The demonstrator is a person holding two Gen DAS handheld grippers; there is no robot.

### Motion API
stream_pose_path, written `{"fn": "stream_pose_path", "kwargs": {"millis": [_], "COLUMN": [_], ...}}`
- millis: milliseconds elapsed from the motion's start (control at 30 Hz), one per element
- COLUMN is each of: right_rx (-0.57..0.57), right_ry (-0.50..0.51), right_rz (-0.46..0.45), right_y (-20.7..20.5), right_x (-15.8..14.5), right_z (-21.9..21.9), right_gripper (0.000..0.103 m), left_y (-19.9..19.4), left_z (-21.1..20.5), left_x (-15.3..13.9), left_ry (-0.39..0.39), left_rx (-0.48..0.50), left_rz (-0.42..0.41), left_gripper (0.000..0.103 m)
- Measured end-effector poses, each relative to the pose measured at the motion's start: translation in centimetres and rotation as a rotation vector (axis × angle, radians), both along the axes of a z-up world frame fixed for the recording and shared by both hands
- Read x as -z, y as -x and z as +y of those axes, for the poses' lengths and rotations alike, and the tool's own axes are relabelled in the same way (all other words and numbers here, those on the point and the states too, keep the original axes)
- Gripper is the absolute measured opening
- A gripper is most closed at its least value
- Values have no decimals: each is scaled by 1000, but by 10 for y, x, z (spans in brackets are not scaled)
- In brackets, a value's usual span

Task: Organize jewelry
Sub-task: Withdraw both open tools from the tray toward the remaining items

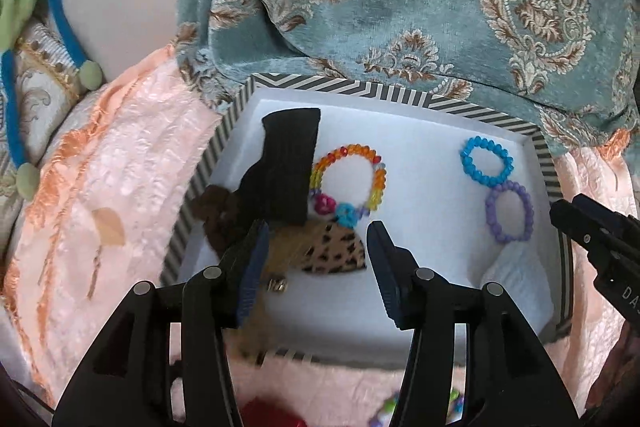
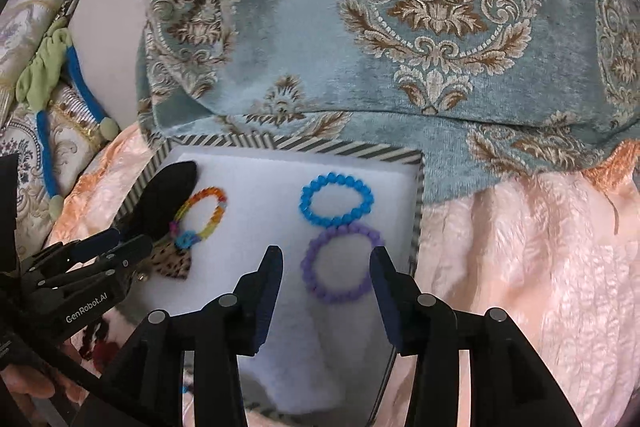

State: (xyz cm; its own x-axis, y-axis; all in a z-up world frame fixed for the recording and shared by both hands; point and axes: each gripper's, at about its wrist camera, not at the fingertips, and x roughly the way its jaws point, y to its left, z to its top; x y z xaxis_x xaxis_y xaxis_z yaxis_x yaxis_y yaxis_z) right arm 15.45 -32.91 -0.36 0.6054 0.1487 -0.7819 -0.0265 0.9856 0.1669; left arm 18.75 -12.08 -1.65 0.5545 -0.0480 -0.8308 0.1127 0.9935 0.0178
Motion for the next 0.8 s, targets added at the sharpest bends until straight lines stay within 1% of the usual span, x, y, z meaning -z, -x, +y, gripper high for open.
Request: {"fn": "stream_pose_path", "kwargs": {"millis": [100,233,367,700,800], "right_rx": [-5,-1,-7,-6,-16], "right_ry": [-8,-22,-4,-30,-24], "right_rz": [5,3,-5,-12,-10], "right_y": [10,24,40,78,92], "right_x": [0,-3,-8,-12,-12], "right_z": [7,12,19,33,40], "right_gripper": [43,44,44,45,46], "left_y": [13,28,44,84,98], "left_z": [2,6,9,14,16], "left_x": [-6,-12,-17,-28,-29], "left_ry": [-8,8,-1,-4,-19], "left_rx": [-1,-6,-8,-12,-13], "left_rz": [-20,-25,-40,-78,-92], "left_gripper": [51,51,51,51,50]}}
